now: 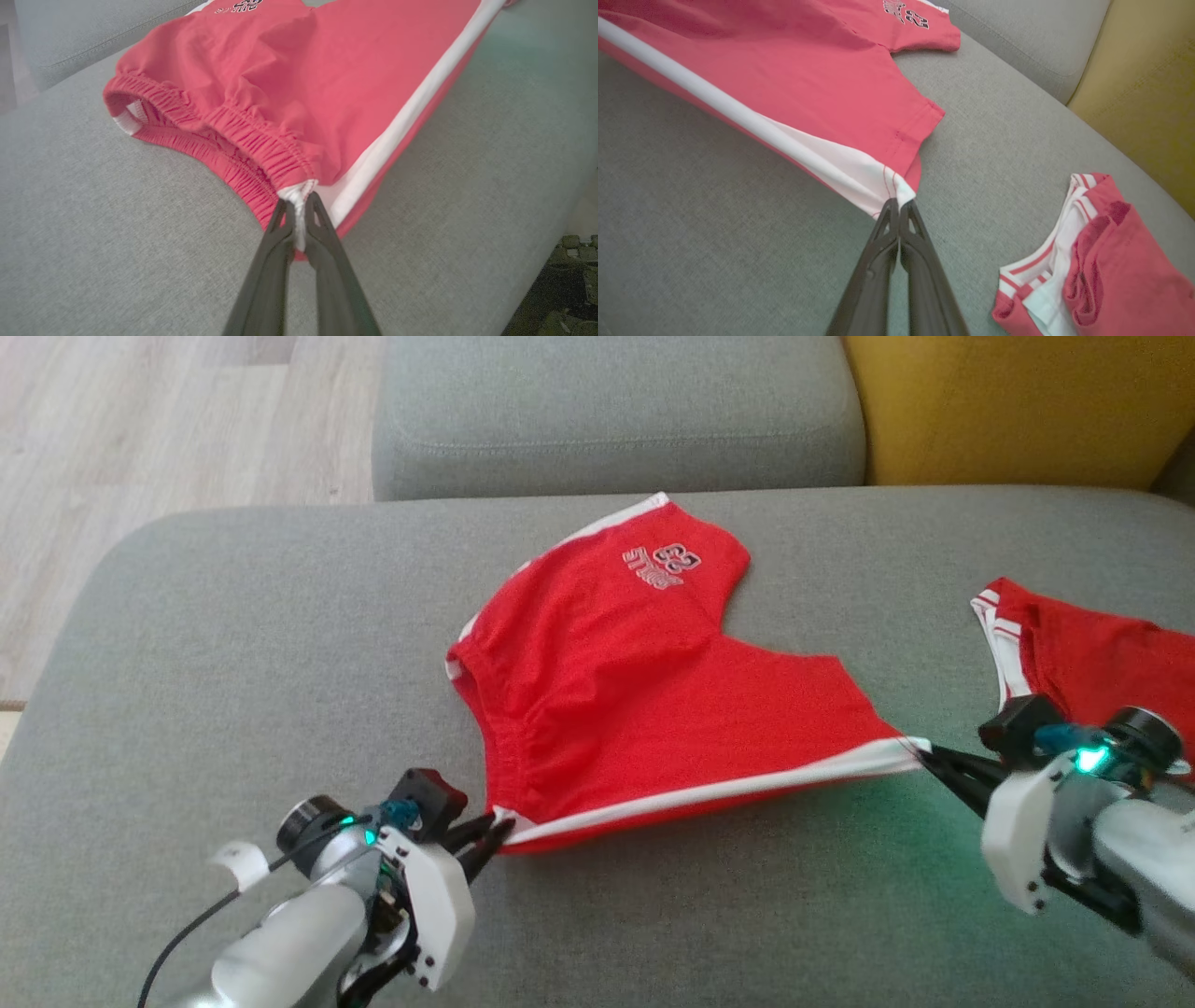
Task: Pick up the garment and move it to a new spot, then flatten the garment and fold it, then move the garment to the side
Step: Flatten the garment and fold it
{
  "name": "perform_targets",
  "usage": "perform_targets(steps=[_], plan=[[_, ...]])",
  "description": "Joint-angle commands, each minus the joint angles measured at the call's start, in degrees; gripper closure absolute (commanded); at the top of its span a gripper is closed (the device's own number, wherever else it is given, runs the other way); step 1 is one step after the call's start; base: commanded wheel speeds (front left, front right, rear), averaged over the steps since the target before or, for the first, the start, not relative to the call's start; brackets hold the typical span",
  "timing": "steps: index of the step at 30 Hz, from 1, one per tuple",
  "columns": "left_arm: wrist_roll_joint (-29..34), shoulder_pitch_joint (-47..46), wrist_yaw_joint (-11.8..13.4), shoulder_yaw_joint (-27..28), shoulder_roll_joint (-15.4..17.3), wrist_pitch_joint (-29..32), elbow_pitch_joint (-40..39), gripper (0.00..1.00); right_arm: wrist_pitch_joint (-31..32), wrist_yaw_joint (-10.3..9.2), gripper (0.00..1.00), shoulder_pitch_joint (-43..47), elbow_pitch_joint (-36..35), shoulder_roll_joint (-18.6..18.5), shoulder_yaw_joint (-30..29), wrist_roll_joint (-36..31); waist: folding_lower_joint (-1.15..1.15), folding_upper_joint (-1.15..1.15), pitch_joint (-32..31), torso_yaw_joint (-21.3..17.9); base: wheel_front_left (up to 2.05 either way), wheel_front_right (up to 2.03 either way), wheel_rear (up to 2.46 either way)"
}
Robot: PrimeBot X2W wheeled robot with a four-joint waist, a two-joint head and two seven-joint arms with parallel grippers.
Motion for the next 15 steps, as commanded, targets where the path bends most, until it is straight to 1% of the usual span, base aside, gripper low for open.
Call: perform_targets(steps=[1, 8, 13, 15], plan=[[-0.63, -2.14, 0.09, 1.57, 2.42, 0.47, -2.39, 1.00, 1.40, -0.05, 1.00, 0.12, -1.73, -3.45, -0.30, 1.20, 0.01, 0.00, -0.43, -0.02, 0.00, 0.00, 0.00], [-3.87, 1.43, 0.08, -0.09, 6.06, 5.28, -11.26, 1.00, 9.94, -0.05, 1.00, 1.68, -10.43, -10.54, 0.57, 5.07, 0.01, 0.00, -1.58, -0.09, 0.00, 0.00, 0.00], [-7.37, 3.92, 0.08, -0.92, 8.62, 9.44, -18.39, 1.00, 16.25, -0.05, 1.00, 3.11, -13.73, -14.17, 0.65, 7.84, 0.01, 0.00, -2.03, -0.23, 0.00, 0.00, 0.00], [-8.15, 4.46, 0.08, -1.69, 9.68, 11.23, -21.29, 1.00, 17.68, -0.05, 1.00, 3.57, -14.79, -15.11, 0.66, 8.62, 0.01, 0.00, -2.10, -0.27, 0.00, 0.00, 0.00]])
